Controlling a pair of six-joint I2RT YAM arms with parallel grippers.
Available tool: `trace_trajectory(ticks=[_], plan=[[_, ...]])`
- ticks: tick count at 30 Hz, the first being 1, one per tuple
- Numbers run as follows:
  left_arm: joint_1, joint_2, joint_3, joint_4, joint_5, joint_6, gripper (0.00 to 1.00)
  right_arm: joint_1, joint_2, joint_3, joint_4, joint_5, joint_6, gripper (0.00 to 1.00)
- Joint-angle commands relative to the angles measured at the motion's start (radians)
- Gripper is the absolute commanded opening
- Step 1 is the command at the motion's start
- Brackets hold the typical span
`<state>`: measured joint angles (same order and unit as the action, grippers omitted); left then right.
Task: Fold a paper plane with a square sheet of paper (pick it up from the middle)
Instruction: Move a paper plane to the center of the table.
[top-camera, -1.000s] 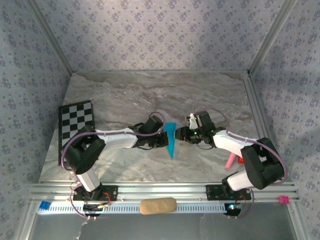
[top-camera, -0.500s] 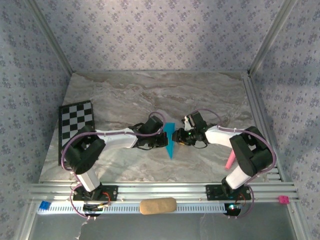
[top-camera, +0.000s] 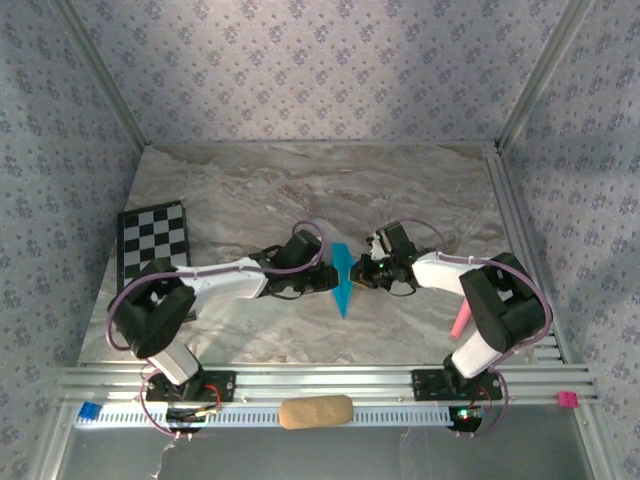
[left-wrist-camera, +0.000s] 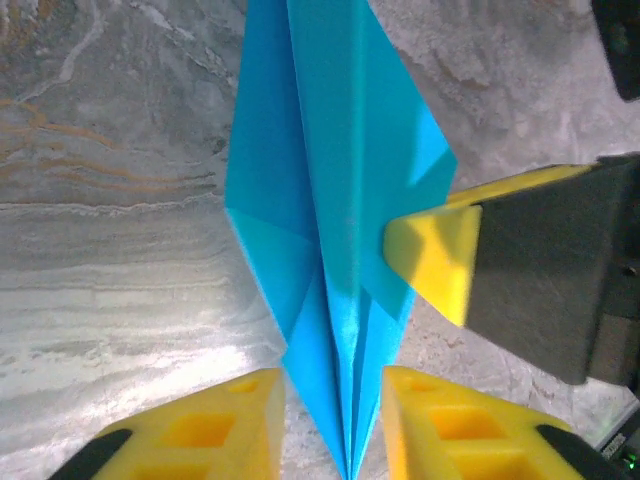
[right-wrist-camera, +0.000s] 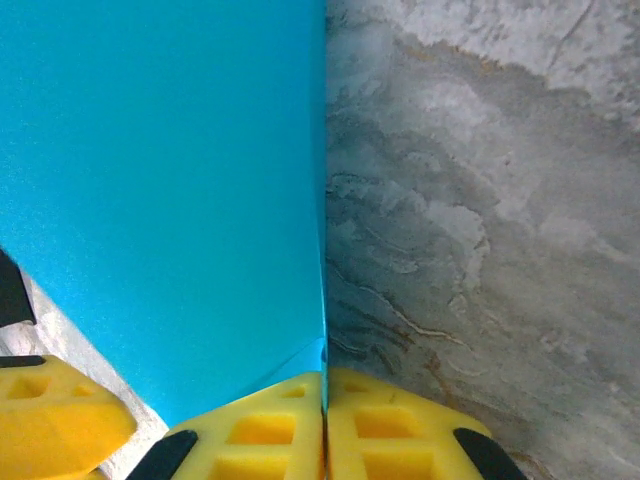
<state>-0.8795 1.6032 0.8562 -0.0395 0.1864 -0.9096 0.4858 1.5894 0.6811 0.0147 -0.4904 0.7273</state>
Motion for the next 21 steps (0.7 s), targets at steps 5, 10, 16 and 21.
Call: trace_trajectory(ticks=[5,10,16,21], plan=[[-0.010,-0.042,-0.089,0.102,0.010,-0.070,0.42,-0.002,0.001,-0.006,0.024,-0.011,0.038,0.07],[-0.019,-0.020,-0.089,0.145,0.032,-0.072,0.45,-0.001,0.005,-0.001,0.019,-0.011,0.036,0.07],[-0.024,0.022,-0.063,0.165,0.042,-0.074,0.45,0.000,0.014,0.003,0.021,-0.016,0.037,0.07],[-0.026,0.046,-0.036,0.148,0.039,-0.069,0.44,0.001,0.014,0.005,0.019,-0.016,0.036,0.07]])
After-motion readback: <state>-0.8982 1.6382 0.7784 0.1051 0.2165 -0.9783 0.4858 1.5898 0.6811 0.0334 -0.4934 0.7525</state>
